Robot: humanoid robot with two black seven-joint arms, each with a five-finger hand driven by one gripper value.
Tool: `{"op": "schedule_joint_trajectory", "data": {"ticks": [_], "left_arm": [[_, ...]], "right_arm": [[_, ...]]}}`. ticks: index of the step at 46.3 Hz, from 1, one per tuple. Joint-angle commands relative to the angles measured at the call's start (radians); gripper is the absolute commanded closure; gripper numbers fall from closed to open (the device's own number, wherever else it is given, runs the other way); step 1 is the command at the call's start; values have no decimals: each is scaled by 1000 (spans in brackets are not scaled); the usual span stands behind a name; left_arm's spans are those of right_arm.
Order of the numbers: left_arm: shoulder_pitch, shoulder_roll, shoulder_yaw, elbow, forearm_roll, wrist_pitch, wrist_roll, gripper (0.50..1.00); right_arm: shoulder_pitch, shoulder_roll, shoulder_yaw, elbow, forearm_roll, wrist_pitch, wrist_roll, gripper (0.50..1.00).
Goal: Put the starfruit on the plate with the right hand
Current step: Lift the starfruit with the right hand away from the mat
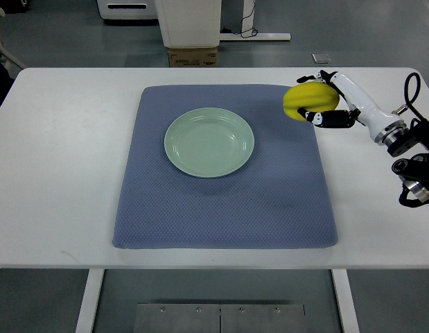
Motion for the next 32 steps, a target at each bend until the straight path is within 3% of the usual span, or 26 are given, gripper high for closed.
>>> {"op": "schedule_joint_trajectory", "data": {"ticks": [1,12,32], "left_arm": [[0,0,0,0,1,0,0,500],[0,0,0,0,1,0,0,500],[0,0,0,0,1,0,0,500]], "right_arm": [[0,-39,41,30,0,26,0,1000],[31,-100,73,104,3,69,0,1000],[71,-77,73,110,50,117,0,1000]]}}
